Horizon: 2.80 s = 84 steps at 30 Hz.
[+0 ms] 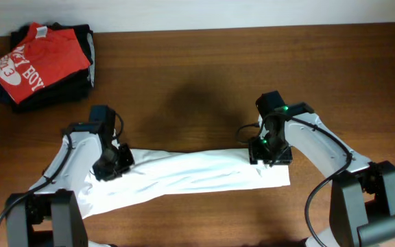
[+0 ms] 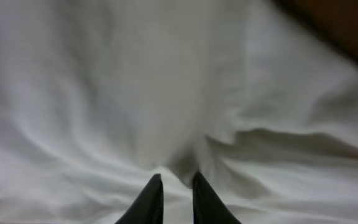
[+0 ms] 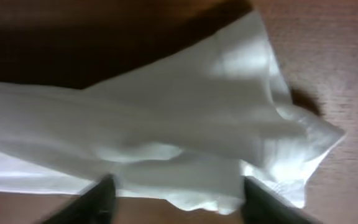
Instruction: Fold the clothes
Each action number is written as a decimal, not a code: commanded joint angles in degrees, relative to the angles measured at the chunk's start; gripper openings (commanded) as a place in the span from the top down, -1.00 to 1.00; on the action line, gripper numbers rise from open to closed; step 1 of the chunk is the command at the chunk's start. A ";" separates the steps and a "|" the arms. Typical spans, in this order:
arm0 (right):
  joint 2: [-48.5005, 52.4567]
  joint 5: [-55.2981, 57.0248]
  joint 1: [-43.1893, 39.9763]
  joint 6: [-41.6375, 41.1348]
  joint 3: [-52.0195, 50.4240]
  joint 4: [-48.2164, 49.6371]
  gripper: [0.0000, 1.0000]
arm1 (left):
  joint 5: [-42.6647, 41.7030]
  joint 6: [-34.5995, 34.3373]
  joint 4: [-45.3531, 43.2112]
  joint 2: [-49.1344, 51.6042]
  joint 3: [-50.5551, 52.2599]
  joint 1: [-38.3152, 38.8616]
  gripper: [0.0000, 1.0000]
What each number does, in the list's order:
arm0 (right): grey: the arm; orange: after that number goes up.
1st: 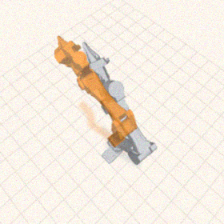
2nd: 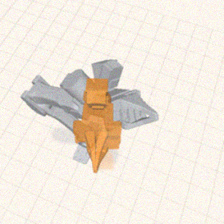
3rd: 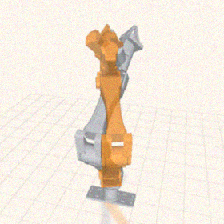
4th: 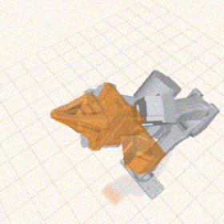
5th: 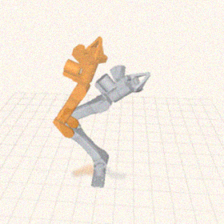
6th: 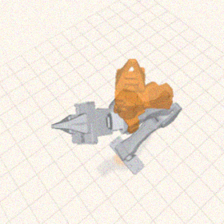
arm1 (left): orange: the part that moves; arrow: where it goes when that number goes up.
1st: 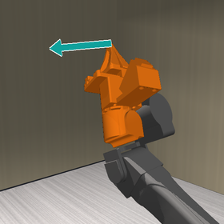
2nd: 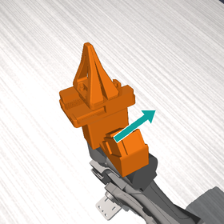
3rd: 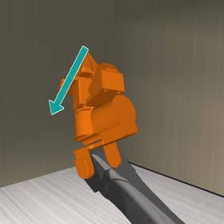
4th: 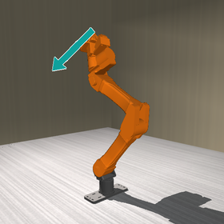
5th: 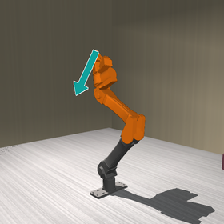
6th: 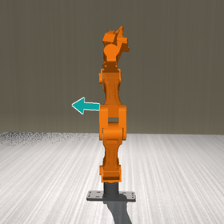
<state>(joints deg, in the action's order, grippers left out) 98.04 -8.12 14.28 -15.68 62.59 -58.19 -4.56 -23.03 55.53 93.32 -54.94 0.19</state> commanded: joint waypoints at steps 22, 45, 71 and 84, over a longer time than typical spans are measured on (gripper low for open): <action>-0.28 4.07 -0.11 -5.84 6.36 -8.00 -0.78 | -11.32 12.00 4.94 -8.68 -8.04 -13.84 -0.79; -0.28 4.33 -0.11 -5.57 5.16 -6.43 -0.87 | 11.45 0.59 10.29 9.94 -14.67 -12.33 0.67; -0.26 2.14 -0.07 -5.79 4.81 -7.39 -0.96 | 5.11 -0.33 11.23 16.39 -23.47 -10.75 -0.33; -0.26 2.16 -0.07 -5.77 4.81 -7.04 -0.95 | 5.60 2.10 7.54 16.33 -20.26 -12.39 0.87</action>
<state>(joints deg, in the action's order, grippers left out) 97.95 -5.65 14.28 -21.02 67.59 -65.36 1.08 -22.87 63.18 109.51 -75.11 -12.03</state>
